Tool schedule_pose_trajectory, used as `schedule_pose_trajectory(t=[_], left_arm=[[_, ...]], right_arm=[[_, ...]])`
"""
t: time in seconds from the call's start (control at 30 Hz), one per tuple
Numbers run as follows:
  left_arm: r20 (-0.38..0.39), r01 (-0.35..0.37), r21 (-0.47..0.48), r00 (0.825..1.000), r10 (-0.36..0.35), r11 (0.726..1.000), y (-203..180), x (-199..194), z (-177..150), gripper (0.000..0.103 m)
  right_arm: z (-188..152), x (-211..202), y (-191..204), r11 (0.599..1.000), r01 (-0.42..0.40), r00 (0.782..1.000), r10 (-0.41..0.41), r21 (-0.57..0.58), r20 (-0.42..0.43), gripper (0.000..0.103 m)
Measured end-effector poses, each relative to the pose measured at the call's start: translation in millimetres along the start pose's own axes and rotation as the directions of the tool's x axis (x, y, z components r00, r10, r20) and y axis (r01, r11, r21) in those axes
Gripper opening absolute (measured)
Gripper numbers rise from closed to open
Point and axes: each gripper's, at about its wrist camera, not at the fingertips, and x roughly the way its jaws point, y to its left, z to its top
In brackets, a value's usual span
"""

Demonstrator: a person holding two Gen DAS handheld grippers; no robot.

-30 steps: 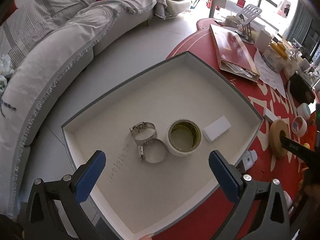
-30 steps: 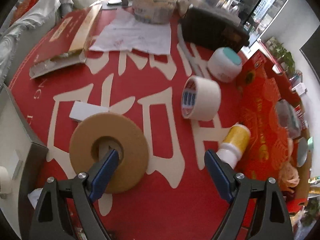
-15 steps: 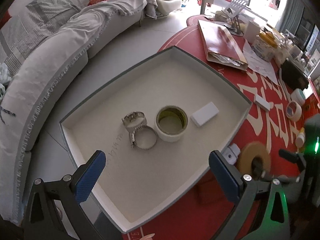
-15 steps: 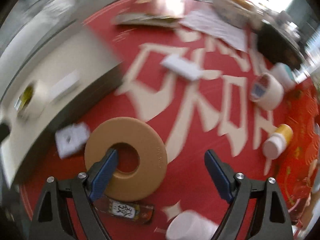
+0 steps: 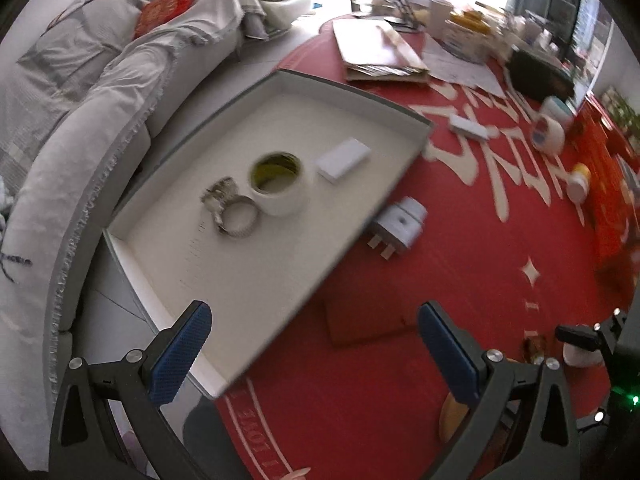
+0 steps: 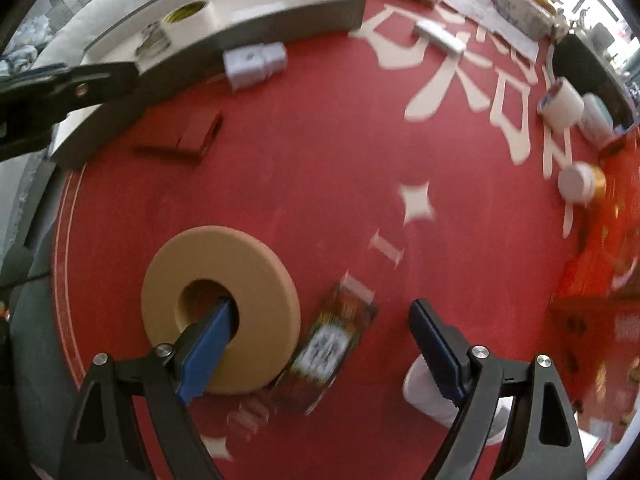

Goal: Organize rigid objects
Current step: 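Move both grippers back over the table toward the brown tape ring and tile box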

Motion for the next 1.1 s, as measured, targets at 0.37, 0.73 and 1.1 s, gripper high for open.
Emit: schedule_pose_trajectory(t=[0.37, 0.73, 1.1], left_arm=[[-0.104, -0.058, -0.091, 0.993, 0.048, 0.994, -37.3, 30.0, 2.6, 0.103], [-0.181, -0.105, -0.213, 0.981, 0.066, 0.971, -25.4, 59.3, 0.2, 0.103], [-0.179, 0.004, -0.208, 0.983, -0.042, 0.978, -25.9, 57.7, 3.8, 0.076]], right_arm=[[-27.3, -38.6, -33.8, 0.972, 0.106, 0.983, -0.135, 0.209, 0.125, 0.089], [-42.5, -58.9, -45.0, 0.961, 0.098, 0.973, -0.147, 0.260, 0.179, 0.089], [-46.7, -65.8, -49.8, 0.952, 0.076, 0.968, -0.141, 0.297, 0.205, 0.088]])
